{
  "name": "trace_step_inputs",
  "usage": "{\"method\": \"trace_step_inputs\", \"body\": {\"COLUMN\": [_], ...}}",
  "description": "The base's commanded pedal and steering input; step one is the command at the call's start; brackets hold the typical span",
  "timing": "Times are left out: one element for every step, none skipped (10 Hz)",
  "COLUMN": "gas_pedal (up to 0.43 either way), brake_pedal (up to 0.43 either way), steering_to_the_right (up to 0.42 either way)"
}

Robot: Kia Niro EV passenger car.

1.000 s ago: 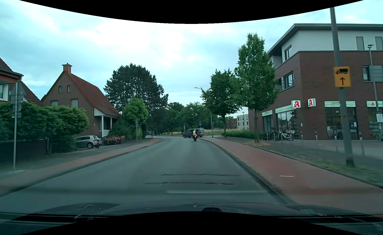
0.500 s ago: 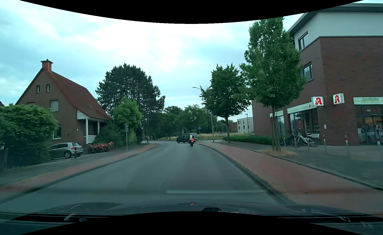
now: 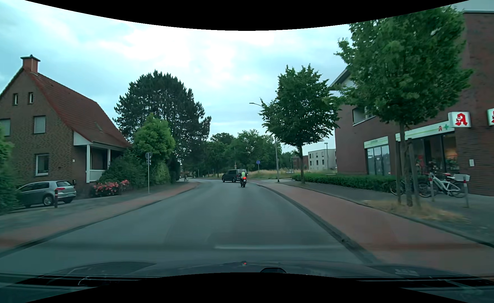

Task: Follow the waypoints while adhering to traffic rules and regulations

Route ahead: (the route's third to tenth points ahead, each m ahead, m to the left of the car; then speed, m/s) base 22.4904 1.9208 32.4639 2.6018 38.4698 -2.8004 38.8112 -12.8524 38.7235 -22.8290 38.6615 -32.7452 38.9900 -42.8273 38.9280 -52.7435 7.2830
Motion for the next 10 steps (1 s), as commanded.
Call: {"method": "trace_step_inputs", "body": {"gas_pedal": [0.118, 0.118, 0.118, 0.118, 0.118, 0.118, 0.118, 0.118, 0.118, 0.118], "brake_pedal": [0.000, 0.000, 0.000, 0.000, 0.000, 0.000, 0.000, 0.000, 0.000, 0.000], "steering_to_the_right": [-0.016, -0.016, -0.016, -0.016, -0.016, -0.016, -0.016, -0.016, -0.016, -0.016]}}
